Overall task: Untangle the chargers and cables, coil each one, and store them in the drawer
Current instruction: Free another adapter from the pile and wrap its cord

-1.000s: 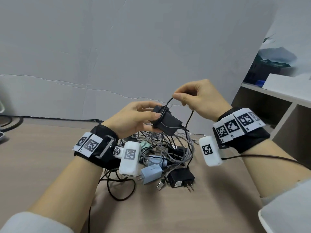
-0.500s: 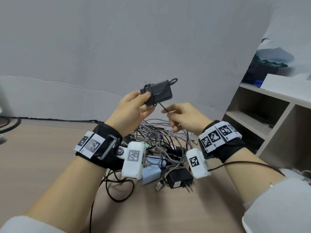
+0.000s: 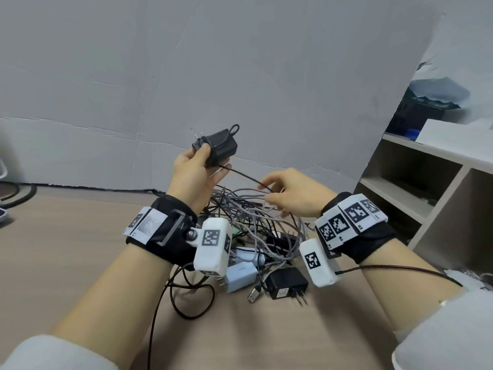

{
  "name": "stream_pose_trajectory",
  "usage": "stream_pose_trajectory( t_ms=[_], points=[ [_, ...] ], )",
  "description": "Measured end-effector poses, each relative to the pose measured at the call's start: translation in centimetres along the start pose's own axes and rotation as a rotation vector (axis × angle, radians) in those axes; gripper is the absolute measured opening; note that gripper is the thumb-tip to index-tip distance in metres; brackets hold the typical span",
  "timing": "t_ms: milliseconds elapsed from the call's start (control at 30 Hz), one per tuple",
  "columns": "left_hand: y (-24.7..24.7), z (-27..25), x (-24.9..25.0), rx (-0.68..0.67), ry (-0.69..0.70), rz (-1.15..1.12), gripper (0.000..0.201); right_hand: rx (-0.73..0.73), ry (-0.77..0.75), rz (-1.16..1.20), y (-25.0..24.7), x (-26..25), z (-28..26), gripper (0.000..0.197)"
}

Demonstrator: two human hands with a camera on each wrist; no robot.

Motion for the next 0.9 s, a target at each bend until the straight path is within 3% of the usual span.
stream_pose_trajectory(
  t_ms=[100, 200, 300, 500, 667, 800, 900],
  points=[
    [-1.6, 0.4, 1.0, 0.098, 0.085, 0.008, 0.034, 0.106, -0.029, -0.032, -1.7, 0.0, -0.4, 0.016],
    [-1.9, 0.3, 1.9, 0.104, 0.193, 0.22, 0.028, 0.034, -0.114, 0.013, -1.6, -1.7, -1.1, 0.016],
    [-0.2, -0.1, 1.3, -0.037, 0.21, 0.41, 0.03, 0.076, -0.242, 0.091, -2.6, -4.2, -1.9, 0.018],
    [4.6, -2.6, 0.1, -0.491, 0.148, 0.488, 0.038, 0.363, -0.348, 0.154, -7.1, -4.8, -1.8, 0.014],
    [5.3, -3.6, -0.2, -0.611, 0.08, 0.466, 0.034, 0.454, -0.262, 0.23, -8.3, -1.8, -1.5, 0.01],
    [5.5, -3.9, -0.6, -0.673, 0.02, 0.449, 0.03, 0.446, -0.23, 0.286, -7.6, -0.8, -1.1, 0.013],
    [5.8, -4.1, -0.5, -0.713, 0.049, 0.438, 0.029, 0.397, -0.2, 0.344, -6.7, -0.2, -0.9, 0.016]
  ],
)
Point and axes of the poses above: each hand's wrist, its own z-axis towards the middle knuckle, its own y-axis out of the palm, x = y × z, the point moved 9 cm from there along z, towards the middle knuckle, and after that the axes turned 15 degrees about z, right-handed, at the moved point
